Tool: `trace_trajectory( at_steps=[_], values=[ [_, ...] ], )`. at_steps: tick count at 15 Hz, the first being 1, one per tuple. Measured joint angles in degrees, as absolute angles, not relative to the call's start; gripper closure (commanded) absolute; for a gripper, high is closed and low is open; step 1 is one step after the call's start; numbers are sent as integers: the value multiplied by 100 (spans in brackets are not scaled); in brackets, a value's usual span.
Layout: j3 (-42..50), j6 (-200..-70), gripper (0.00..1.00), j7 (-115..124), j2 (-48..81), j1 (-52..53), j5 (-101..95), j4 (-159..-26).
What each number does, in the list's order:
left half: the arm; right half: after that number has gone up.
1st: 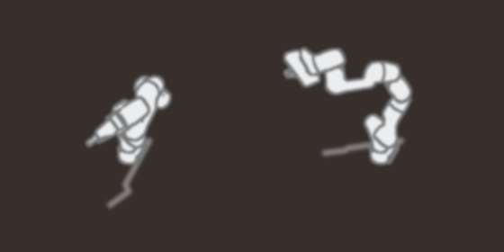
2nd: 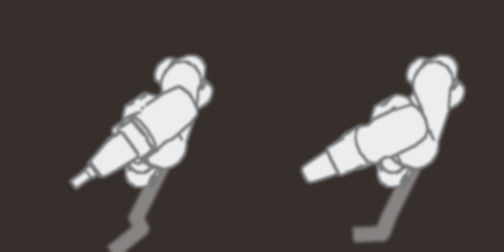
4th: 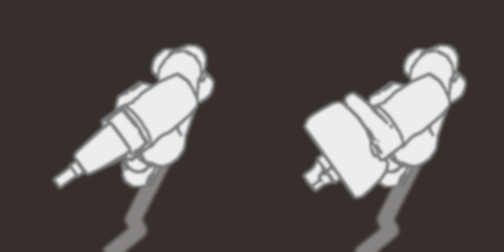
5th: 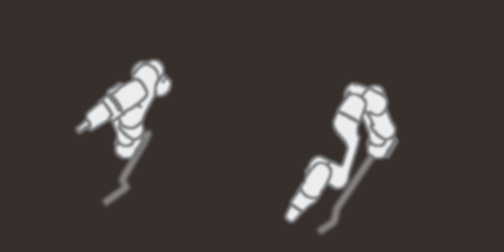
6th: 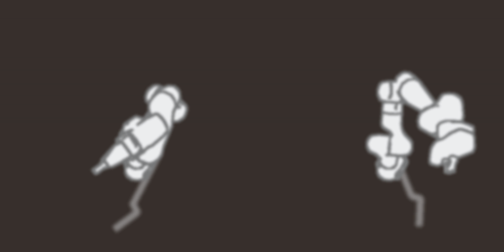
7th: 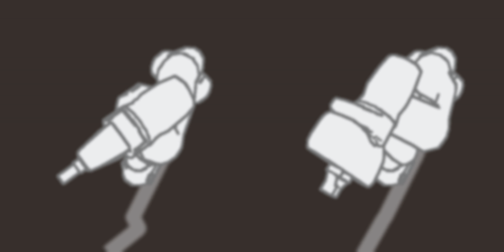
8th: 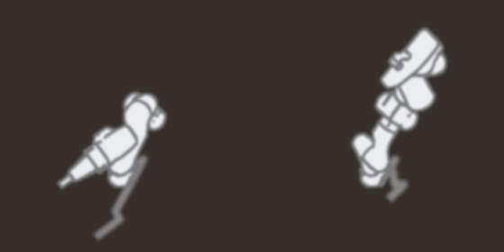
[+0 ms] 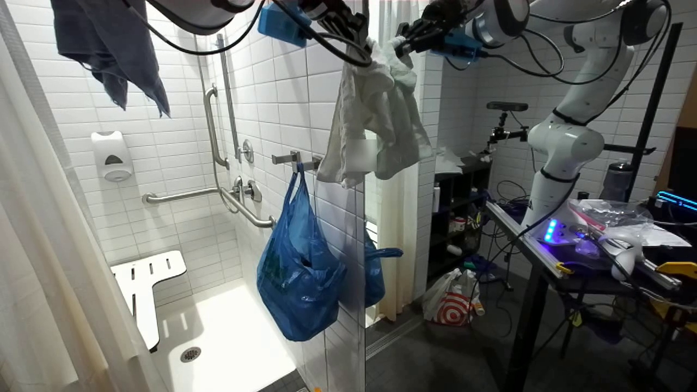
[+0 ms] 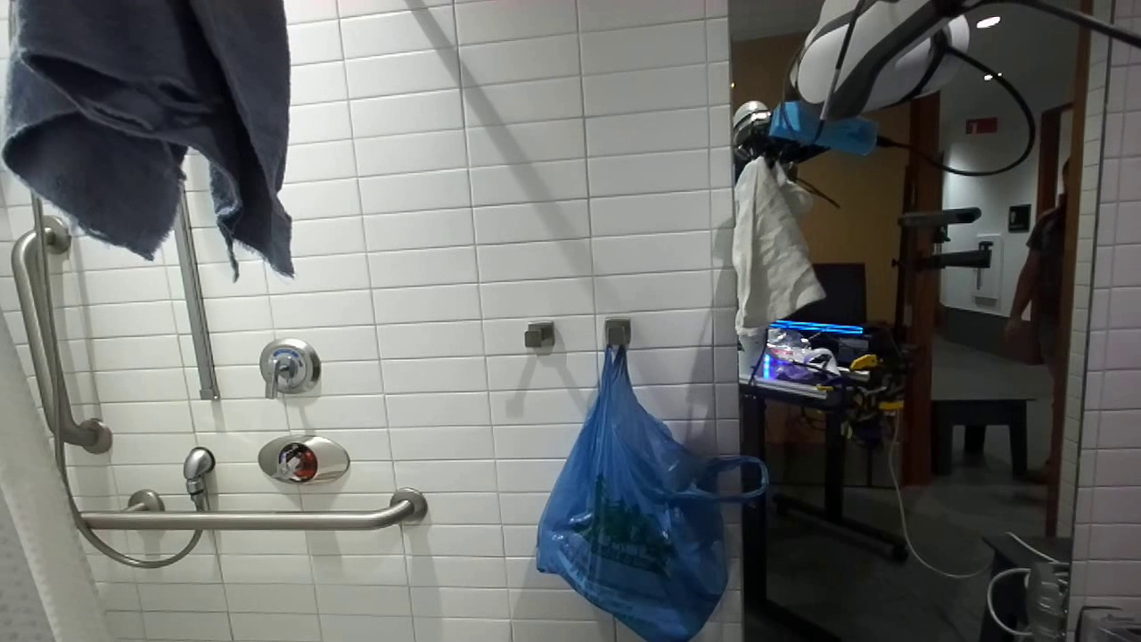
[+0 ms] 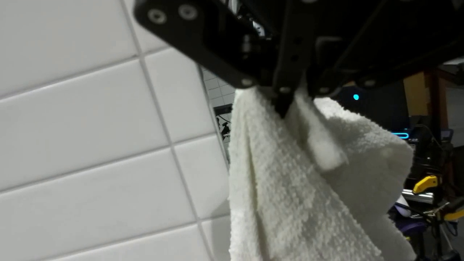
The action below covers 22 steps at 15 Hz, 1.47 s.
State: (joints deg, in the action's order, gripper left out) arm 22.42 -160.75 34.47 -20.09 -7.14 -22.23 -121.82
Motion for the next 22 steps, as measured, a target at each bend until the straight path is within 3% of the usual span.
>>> trace_trajectory(
  at_steps=[22],
  values=[
    [1447, -15816, 99, 3688, -1958, -734, -2995, -12550]
  ],
)
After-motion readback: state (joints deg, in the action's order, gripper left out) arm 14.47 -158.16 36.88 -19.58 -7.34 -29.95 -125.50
